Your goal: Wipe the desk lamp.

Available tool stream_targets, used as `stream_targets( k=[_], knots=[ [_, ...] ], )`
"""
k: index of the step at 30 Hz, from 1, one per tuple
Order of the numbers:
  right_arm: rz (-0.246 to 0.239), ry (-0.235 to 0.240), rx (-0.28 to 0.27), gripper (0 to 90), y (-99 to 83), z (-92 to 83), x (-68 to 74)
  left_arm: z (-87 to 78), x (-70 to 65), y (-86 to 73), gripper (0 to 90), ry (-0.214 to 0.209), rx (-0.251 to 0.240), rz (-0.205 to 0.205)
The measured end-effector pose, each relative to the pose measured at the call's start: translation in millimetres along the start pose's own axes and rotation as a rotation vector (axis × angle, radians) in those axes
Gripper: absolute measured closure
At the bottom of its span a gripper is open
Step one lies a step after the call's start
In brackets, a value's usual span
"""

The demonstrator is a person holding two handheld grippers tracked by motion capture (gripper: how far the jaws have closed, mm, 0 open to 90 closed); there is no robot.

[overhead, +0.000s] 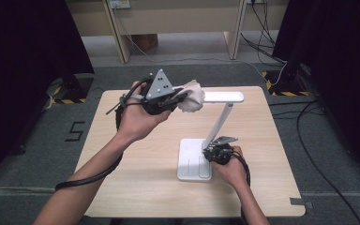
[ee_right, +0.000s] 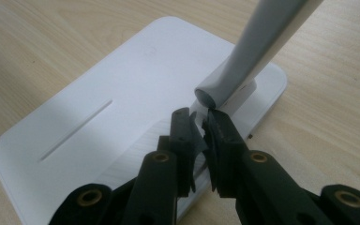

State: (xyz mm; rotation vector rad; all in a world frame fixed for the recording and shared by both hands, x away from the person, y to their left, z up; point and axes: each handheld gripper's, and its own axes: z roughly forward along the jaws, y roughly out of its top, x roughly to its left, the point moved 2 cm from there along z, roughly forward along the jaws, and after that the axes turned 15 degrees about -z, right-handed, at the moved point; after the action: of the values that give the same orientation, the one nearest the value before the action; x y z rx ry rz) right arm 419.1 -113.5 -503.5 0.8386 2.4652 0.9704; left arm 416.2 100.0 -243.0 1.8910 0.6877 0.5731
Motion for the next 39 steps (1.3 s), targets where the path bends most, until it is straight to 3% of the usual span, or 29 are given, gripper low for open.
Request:
stream_targets(
  k=[39],
  knots=[
    [0.008, 0.002, -0.018, 81.6, -2.1, -0.1, 0.0, 33.2, -26.6, 19.4, 79.3, -0.043, 0.023, 0.013]
  ],
)
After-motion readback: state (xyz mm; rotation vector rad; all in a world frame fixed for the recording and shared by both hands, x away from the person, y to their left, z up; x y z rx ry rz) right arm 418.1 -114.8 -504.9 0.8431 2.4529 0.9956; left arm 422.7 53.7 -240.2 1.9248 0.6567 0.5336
